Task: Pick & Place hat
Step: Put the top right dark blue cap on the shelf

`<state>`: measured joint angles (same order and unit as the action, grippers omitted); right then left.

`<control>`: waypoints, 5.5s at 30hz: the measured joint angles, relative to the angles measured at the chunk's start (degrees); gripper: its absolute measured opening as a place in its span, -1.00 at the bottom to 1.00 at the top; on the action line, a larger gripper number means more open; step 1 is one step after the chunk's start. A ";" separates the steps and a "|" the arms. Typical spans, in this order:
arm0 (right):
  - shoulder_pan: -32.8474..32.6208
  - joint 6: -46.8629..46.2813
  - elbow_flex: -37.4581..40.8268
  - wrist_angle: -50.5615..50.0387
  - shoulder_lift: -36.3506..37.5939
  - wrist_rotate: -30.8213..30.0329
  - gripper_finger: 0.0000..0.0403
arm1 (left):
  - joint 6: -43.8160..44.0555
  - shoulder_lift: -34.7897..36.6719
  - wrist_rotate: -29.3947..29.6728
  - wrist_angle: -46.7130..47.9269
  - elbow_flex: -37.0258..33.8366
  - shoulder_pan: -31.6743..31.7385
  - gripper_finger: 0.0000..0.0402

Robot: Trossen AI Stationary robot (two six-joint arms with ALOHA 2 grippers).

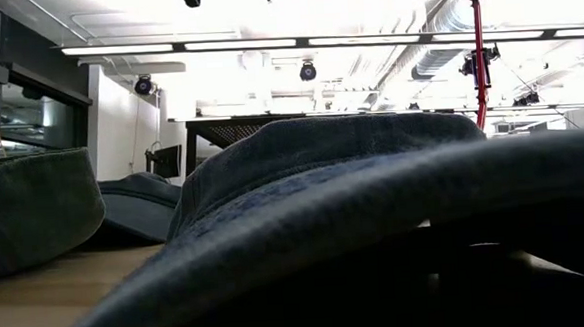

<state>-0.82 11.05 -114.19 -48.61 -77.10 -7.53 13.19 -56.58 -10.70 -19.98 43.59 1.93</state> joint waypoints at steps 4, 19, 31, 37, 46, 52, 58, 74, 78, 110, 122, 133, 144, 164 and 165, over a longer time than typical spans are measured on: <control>1.35 1.01 -7.91 -7.61 -5.82 2.47 -0.28 | 0.09 0.00 -0.26 0.76 0.00 -0.07 -0.97; 2.84 1.57 -19.86 -16.89 -15.26 10.93 -0.28 | 0.02 0.02 1.29 3.46 0.00 -0.04 -0.97; 3.08 4.05 -19.04 -18.74 -16.78 7.93 -0.28 | 0.13 0.02 1.44 3.49 0.00 -0.07 -0.97; 3.06 5.44 -19.04 -18.83 -17.18 7.48 -0.29 | 0.13 0.02 1.46 3.53 0.00 -0.04 -0.97; 3.06 7.10 -19.04 -18.41 -17.15 7.48 -0.59 | 0.15 0.02 2.34 3.60 0.00 -0.07 -0.97; 3.06 7.70 -19.02 -18.02 -17.15 6.85 -0.88 | 0.58 0.02 2.70 3.62 0.00 -0.07 -0.97; 3.06 6.40 -19.02 -17.26 -17.13 6.41 -0.88 | 0.57 0.02 2.97 3.57 0.00 -0.04 -0.87; 3.08 4.06 -19.02 -19.77 -17.00 2.26 -0.88 | -6.95 0.24 12.80 3.25 0.00 -0.07 -0.28; 3.60 2.91 -19.02 -21.21 -16.98 0.06 -0.88 | -7.41 0.69 14.33 3.11 0.00 -0.07 -0.22; 21.24 4.55 -19.04 -26.04 -20.98 7.52 -0.88 | -14.91 16.61 20.93 4.03 0.02 -0.07 -0.21; 26.23 7.28 -19.04 -27.41 -24.87 11.68 -0.88 | -14.88 16.61 20.90 4.29 0.02 -0.07 -0.21; 30.23 9.61 -19.04 -28.57 -26.31 15.82 -0.88 | -14.86 16.61 21.64 4.53 0.02 -0.07 -0.21; 31.28 10.49 -19.04 -29.85 -27.34 18.46 -0.88 | -14.86 16.61 21.89 4.73 0.02 -0.07 -0.21; 33.63 12.83 -19.04 -30.44 -32.93 17.21 -0.88 | -14.84 16.61 22.43 4.71 0.02 -0.08 -0.21; 33.85 13.05 -19.04 -30.46 -33.27 17.23 -0.88 | -14.84 16.61 22.43 4.71 0.02 -0.07 -0.21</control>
<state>33.03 24.09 -133.23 -79.07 -110.37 9.69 -1.65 -39.97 11.73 -15.27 43.62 1.87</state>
